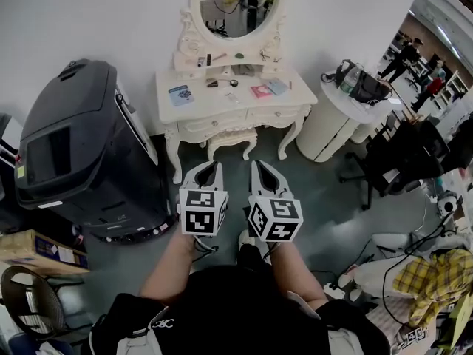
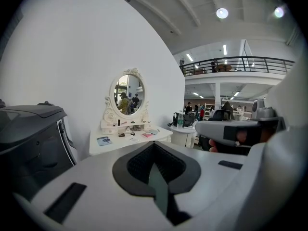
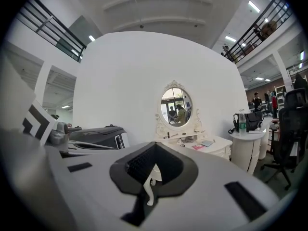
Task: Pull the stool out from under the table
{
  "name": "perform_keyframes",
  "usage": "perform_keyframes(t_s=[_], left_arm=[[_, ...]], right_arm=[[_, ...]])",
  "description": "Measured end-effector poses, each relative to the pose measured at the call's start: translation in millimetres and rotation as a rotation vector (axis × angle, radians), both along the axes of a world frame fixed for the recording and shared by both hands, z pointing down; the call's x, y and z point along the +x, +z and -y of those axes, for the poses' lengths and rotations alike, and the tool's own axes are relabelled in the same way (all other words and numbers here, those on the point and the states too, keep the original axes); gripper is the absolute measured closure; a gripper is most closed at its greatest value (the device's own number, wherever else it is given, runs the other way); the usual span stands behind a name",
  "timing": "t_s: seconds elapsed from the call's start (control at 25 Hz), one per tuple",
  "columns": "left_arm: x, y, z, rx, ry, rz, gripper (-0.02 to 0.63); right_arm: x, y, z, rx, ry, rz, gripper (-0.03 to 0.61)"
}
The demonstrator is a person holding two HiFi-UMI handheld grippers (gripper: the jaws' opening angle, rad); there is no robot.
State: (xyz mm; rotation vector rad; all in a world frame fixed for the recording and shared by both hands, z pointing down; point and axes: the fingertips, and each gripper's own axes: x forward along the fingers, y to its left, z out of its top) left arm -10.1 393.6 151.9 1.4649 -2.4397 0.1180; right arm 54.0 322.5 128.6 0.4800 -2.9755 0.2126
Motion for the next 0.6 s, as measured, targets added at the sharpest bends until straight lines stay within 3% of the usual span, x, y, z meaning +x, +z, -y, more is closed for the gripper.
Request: perform_keyframes(t_s=[0.4,0.6], left_arm=[[-39.6,-3.6,27.8,-0.04,-0.057,0.067,0.614],[-60.7,-10.0,57.1,-0.028,-0.058,0.046,0.614]], right_arm=[[-48.6,5.2,34.0,-0.025,-0.042,0.012,0.571],[-67.8,-1.5,59.6,-0.009,-0.047,0.019,0.571]])
